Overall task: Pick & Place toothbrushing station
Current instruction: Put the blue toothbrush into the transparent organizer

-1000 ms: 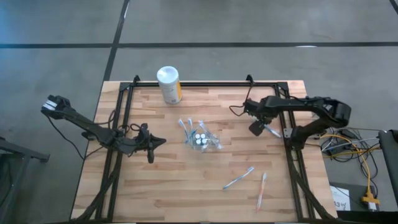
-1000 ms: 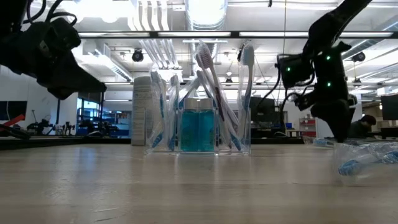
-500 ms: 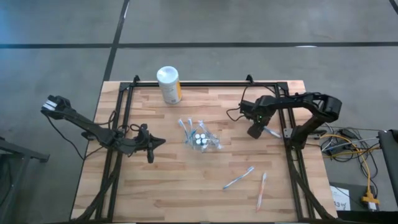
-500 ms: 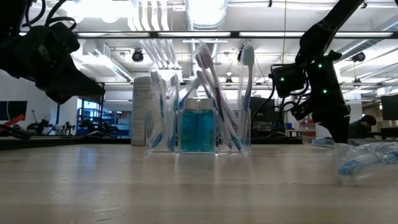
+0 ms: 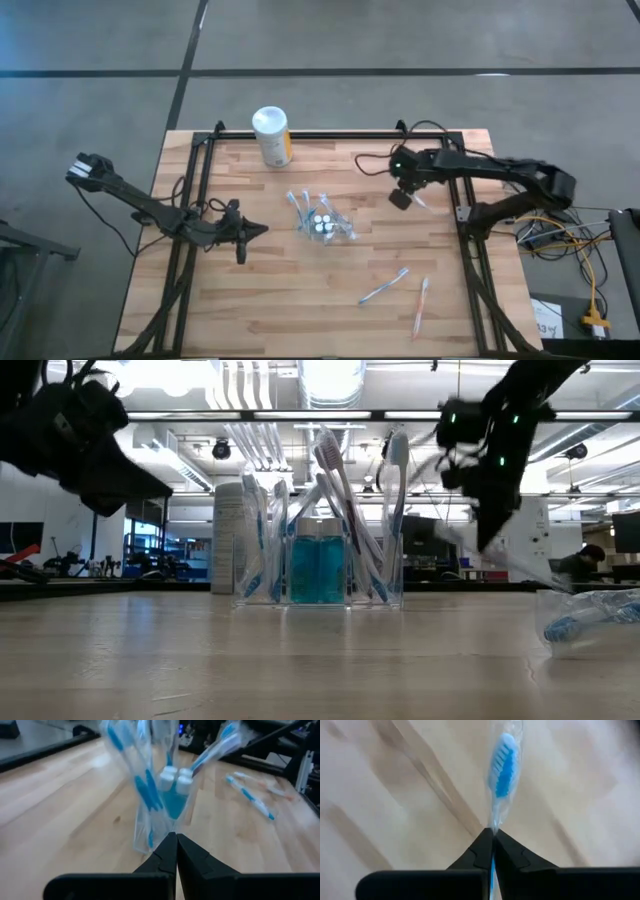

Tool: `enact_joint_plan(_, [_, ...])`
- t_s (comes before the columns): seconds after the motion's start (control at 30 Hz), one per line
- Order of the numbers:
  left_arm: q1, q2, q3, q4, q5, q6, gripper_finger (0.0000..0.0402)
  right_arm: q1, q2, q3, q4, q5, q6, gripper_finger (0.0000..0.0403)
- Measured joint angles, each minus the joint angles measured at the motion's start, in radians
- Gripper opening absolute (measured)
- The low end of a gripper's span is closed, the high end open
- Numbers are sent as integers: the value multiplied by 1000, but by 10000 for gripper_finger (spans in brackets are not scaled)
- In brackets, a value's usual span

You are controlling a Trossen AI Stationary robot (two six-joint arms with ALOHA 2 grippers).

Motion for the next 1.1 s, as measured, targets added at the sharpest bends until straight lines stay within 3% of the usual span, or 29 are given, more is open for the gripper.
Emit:
enact_joint_plan(0.17, [0, 0, 48, 37, 5, 70, 10, 72, -176, 27, 111, -62, -22, 8])
enact_joint_plan(0.33, [0, 0, 112, 81, 5, 164, 10, 205, -313, 19, 392, -202, -53, 8])
enact_joint_plan(0.67, [1, 83, 315, 95, -15, 345, 18, 471, -279, 15, 709, -217, -141, 8])
enact_joint_plan(0.8, [1, 162, 412, 79, -13, 386, 62, 514, -216, 14, 837, -217, -171, 8])
enact_joint_plan(1.1, [5, 393, 662, 42, 1, 562, 213, 564, -49, 16, 1114, -214, -171, 8])
